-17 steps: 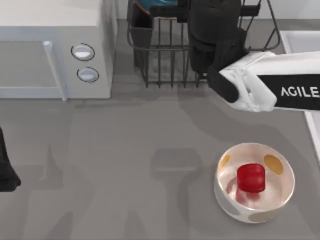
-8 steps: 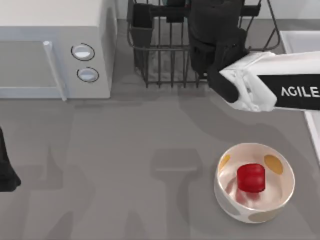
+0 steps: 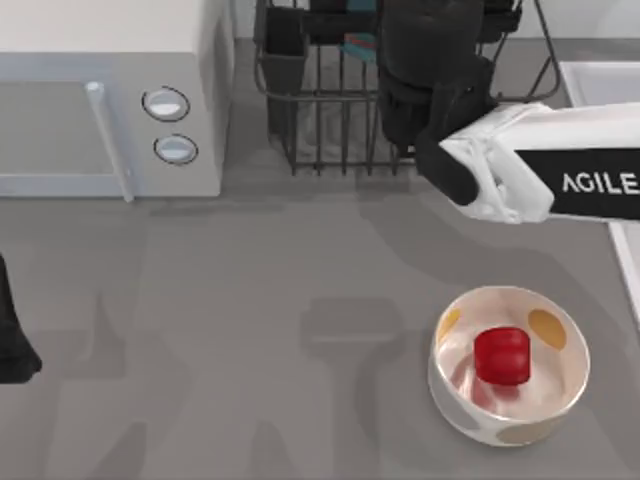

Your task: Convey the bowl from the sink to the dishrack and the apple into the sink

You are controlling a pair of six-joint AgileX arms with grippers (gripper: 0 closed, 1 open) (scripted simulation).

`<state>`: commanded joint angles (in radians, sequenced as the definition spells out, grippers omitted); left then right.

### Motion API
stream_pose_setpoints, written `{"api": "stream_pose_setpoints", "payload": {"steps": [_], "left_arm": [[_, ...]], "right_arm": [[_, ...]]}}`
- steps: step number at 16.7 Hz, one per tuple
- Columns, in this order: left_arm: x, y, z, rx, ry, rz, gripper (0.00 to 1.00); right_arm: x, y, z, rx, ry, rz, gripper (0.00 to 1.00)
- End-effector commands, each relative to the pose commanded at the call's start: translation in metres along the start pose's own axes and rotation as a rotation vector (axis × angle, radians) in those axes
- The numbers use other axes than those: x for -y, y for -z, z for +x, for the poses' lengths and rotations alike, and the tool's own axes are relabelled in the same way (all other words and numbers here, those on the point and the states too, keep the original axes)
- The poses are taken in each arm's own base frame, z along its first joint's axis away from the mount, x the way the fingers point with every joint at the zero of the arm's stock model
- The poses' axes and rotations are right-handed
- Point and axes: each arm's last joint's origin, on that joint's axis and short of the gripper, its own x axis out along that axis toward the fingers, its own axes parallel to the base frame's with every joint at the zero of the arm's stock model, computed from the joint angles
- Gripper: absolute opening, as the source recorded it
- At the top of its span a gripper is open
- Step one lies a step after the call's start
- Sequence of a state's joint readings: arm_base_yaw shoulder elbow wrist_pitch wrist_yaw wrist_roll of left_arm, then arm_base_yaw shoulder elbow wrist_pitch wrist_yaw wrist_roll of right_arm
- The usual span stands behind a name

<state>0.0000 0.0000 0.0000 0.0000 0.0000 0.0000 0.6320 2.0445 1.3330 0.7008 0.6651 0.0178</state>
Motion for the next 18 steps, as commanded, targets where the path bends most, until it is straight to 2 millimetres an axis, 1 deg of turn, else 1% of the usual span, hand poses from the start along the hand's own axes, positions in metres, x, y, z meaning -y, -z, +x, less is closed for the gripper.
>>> {"api": "stream_pose_setpoints", "payload": {"steps": [4, 5, 7, 8, 10, 12, 13, 15, 16, 18], "left_arm": [[0.000, 0.000, 0.000, 0.000, 0.000, 0.000, 1.00], [0.000, 0.000, 0.000, 0.000, 0.000, 0.000, 1.00], [0.000, 0.000, 0.000, 0.000, 0.000, 0.000, 1.00], [0.000, 0.000, 0.000, 0.000, 0.000, 0.000, 1.00], [0.000, 0.000, 0.000, 0.000, 0.000, 0.000, 1.00], [0.000, 0.000, 0.000, 0.000, 0.000, 0.000, 1.00], [0.000, 0.000, 0.000, 0.000, 0.000, 0.000, 1.00], [0.000, 0.000, 0.000, 0.000, 0.000, 0.000, 1.00], [0.000, 0.000, 0.000, 0.000, 0.000, 0.000, 1.00], [0.000, 0.000, 0.000, 0.000, 0.000, 0.000, 1.00]], "right_arm": [[-0.001, 0.000, -0.001, 0.000, -0.003, 0.000, 1.00], [0.001, -0.003, -0.001, 0.002, -0.002, 0.001, 1.00], [0.014, -0.013, -0.004, 0.006, 0.000, 0.002, 1.00], [0.023, -0.021, -0.008, 0.009, 0.001, 0.003, 1.00], [0.049, -0.041, -0.019, 0.014, 0.001, 0.003, 1.00], [0.081, -0.062, -0.040, 0.019, 0.000, 0.005, 1.00], [0.100, -0.072, -0.053, 0.021, -0.001, 0.006, 1.00], [0.139, -0.086, -0.088, 0.024, -0.002, 0.008, 1.00], [0.158, -0.089, -0.108, 0.024, -0.003, 0.009, 1.00], [0.192, -0.084, -0.151, 0.019, -0.004, 0.011, 1.00]]}}
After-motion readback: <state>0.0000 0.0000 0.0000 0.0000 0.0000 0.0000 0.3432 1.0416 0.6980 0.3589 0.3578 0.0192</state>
